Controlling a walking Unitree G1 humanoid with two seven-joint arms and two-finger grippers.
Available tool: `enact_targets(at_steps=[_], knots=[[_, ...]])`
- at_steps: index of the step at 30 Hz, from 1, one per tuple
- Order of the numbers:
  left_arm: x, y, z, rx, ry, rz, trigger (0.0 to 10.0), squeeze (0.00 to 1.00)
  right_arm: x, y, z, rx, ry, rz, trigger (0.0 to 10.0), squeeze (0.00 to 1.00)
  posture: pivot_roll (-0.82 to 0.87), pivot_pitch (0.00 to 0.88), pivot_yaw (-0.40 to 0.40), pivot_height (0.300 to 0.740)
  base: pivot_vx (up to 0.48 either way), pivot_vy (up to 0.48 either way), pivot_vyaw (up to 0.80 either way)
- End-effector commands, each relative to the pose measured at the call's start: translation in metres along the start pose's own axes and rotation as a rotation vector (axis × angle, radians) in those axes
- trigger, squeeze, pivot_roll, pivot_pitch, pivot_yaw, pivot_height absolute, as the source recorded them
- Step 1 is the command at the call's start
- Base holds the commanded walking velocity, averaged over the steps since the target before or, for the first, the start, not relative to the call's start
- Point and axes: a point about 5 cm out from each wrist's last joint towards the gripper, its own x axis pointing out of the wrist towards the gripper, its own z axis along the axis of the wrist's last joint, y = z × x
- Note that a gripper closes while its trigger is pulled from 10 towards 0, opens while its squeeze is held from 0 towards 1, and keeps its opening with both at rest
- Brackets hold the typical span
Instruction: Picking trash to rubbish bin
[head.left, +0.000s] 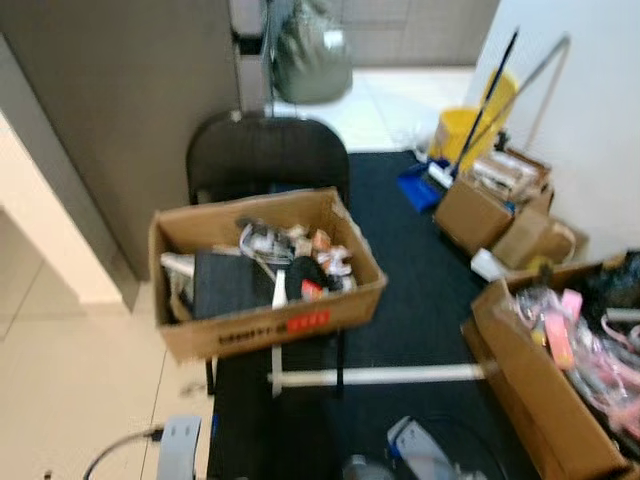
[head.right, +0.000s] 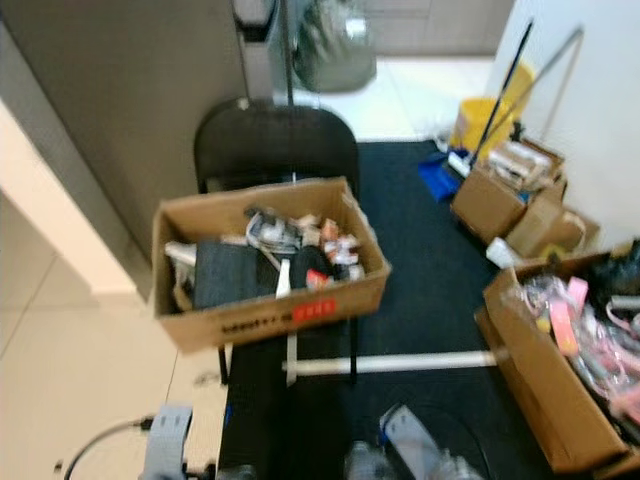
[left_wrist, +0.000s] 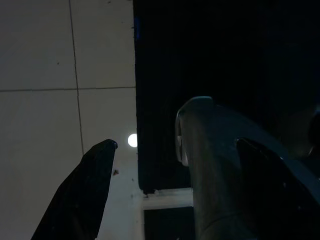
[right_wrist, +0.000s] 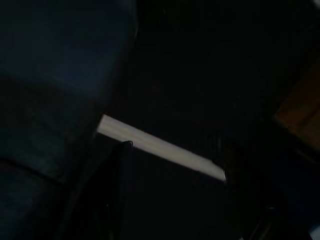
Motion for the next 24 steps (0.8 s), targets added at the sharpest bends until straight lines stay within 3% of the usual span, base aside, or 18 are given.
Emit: enact_targets(at_steps=[1, 24], knots=[[-0.0024, -0.0032, -0.0154, -0.002, 0.062, -0.011, 10.0, 0.00, -0.0004, -0.0025, -0.0001, -0.008, 0.001, -0.009, 10.0, 0.00, 0.04, 0.019, 0.005, 0.740, -0.296, 0.000, 0.00], [-0.0032, -0.0041, -0.0192, 0.010, 0.073, -0.015, 10.0, 0.00, -0.0006, -0.0047, 0.0035, -0.026, -0.011, -0.043, 10.0, 0.00, 0.04, 0.016, 0.002, 0.740, -0.298, 0.000, 0.00]])
